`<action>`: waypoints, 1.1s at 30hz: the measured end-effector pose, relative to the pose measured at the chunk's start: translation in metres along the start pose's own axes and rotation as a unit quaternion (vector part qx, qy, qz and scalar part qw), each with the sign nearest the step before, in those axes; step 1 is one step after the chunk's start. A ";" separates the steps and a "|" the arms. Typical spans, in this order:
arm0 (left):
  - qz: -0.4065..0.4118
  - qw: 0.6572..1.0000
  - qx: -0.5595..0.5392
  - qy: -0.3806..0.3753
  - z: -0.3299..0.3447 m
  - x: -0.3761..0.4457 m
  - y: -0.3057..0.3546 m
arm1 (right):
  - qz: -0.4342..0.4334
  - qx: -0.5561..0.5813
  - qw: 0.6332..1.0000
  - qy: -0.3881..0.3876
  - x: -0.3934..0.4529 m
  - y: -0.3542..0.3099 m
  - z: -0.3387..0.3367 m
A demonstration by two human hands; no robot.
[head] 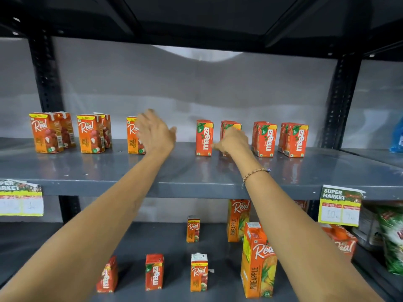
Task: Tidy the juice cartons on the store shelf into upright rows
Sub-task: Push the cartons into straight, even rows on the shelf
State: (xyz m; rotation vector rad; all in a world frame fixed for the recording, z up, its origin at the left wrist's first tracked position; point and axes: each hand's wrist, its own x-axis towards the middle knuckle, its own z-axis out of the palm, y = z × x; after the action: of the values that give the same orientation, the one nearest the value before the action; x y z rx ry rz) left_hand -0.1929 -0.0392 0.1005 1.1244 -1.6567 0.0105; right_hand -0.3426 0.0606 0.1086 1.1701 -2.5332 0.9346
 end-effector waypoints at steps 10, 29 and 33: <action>-0.201 0.956 -0.020 -0.212 -0.008 0.029 -0.070 | 0.000 0.017 0.999 -0.030 -0.001 -0.041 0.038; -0.176 0.963 -0.081 -0.187 -0.005 0.028 -0.072 | 0.006 0.044 0.999 -0.026 0.005 -0.036 0.043; -0.176 0.962 -0.088 -0.189 -0.005 0.027 -0.073 | 0.006 0.045 0.999 -0.029 0.004 -0.036 0.043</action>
State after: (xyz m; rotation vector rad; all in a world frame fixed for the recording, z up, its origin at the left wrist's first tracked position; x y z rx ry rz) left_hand -0.1397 -0.0945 0.0864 1.3251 -1.7198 -0.6015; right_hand -0.3153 0.0141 0.0931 1.2240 -2.5704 1.0424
